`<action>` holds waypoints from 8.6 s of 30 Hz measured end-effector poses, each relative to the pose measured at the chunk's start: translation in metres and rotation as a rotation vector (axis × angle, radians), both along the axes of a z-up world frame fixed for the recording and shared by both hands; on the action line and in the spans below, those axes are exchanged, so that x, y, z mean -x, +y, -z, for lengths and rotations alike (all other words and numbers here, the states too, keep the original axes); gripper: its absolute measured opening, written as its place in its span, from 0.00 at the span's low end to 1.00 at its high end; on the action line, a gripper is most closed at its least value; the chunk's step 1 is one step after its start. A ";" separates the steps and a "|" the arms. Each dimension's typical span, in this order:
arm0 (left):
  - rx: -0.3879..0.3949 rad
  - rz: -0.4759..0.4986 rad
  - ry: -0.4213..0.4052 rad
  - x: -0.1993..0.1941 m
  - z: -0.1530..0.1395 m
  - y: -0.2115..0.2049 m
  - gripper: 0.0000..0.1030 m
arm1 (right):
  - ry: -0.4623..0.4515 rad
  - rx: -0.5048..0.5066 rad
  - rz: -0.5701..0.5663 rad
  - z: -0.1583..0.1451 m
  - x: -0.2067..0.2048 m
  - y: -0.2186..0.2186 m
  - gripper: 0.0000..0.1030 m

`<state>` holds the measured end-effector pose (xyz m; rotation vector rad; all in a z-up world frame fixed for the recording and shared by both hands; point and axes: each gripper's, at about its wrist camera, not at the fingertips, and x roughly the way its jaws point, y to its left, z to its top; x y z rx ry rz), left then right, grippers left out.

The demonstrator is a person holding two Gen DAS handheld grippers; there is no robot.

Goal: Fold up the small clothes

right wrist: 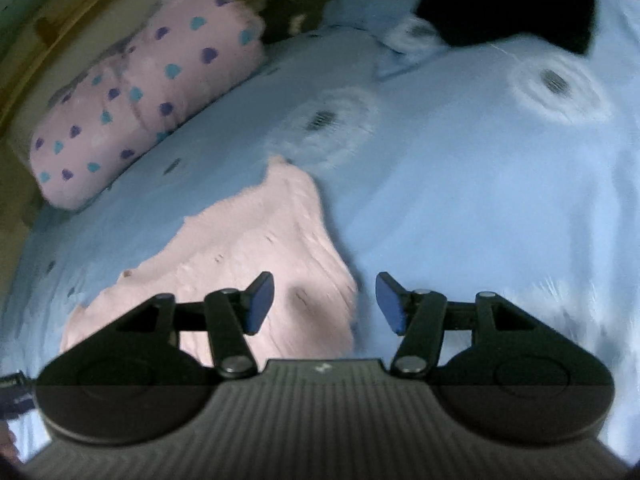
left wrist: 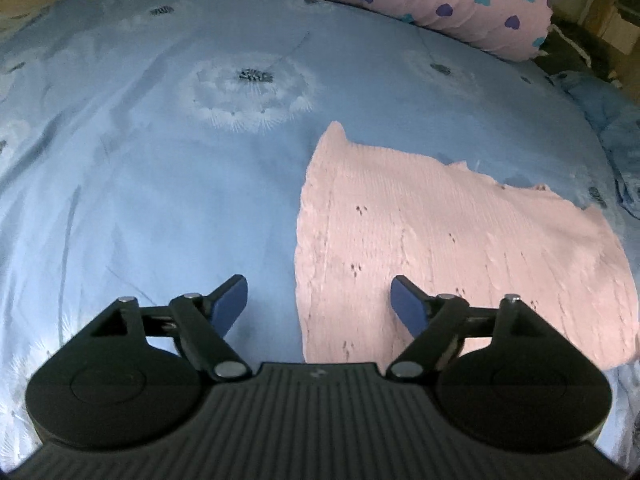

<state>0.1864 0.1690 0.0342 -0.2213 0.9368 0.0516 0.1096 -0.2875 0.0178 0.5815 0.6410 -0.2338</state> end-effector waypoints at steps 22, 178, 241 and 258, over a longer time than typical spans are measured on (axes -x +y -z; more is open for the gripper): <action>0.052 0.121 0.061 0.004 0.032 -0.008 0.93 | -0.214 -0.217 0.147 0.051 -0.027 0.028 0.71; 0.106 -0.028 -0.186 0.001 -0.038 0.039 0.65 | -0.181 -0.052 -0.644 -0.020 -0.086 0.160 0.55; -0.094 0.064 -0.063 0.034 0.003 0.032 0.66 | -0.088 0.271 -0.579 0.011 -0.016 0.239 0.55; -0.068 0.051 -0.051 0.036 0.011 0.045 0.76 | -0.034 0.211 -0.496 0.027 -0.005 0.195 0.54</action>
